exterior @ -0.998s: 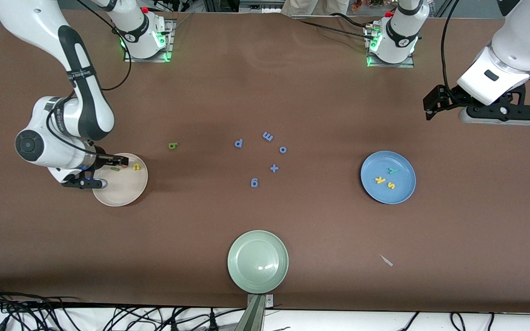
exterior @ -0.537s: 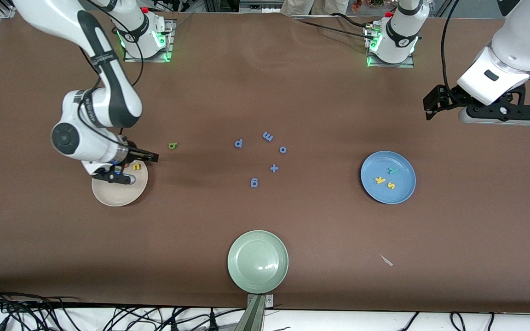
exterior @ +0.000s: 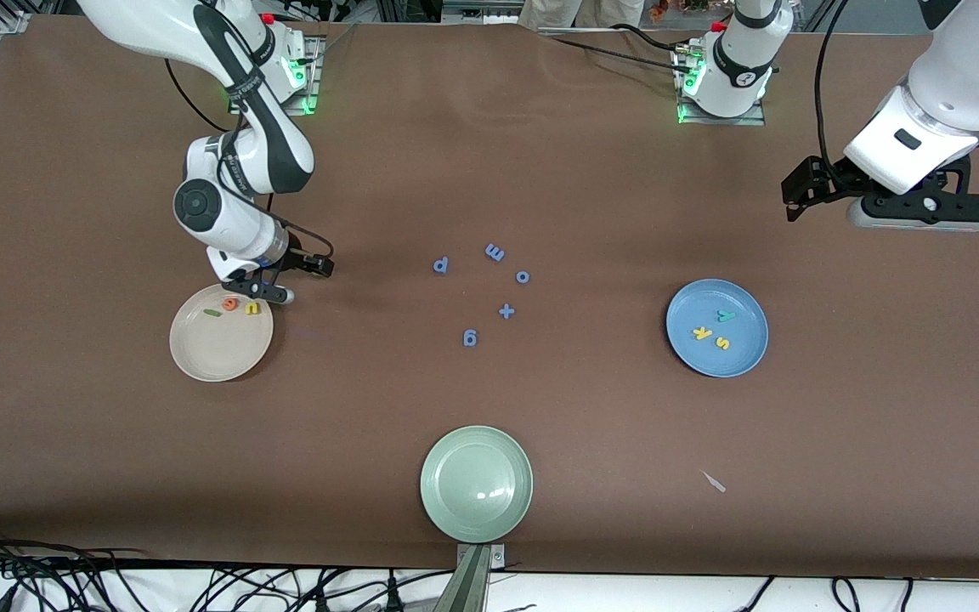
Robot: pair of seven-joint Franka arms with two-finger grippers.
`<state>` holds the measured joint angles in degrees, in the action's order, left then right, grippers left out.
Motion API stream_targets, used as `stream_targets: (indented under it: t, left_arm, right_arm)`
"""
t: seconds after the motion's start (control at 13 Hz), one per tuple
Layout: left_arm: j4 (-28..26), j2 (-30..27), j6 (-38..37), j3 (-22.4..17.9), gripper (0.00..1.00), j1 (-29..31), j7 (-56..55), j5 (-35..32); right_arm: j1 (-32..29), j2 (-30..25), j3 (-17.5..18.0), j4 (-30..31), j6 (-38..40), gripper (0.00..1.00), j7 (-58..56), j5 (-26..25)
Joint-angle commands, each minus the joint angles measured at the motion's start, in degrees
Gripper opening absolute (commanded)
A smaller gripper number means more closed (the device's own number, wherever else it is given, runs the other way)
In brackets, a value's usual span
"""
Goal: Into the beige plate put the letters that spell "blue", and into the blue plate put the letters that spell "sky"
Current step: 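Move the right gripper back over the green b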
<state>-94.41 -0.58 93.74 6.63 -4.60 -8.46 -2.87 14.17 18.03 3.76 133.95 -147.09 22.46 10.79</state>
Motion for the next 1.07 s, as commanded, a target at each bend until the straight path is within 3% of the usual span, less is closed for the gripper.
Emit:
stream_targets:
  t: [0.0,0.69,1.0]
  left_arm:
    - [0.19,-0.74,-1.01,0.22,1.0,0.29,-0.07,-0.39]
    - [0.28,-0.74,-1.1,0.4,1.0,0.12,-0.59,-0.3]
    - [0.19,-1.18,-1.45,0.05,1.0,0.91,-0.95,0.67]
  right_arm:
    - [-0.46,-3.35,1.86,6.57,-5.73,0.73,1.18,0.73]
    - [-0.46,-3.35,1.78,7.12,-7.33,0.68,1.0,0.64]
    - [-0.63,0.06,1.69,6.23,-11.28,0.68,0.74,0.64]
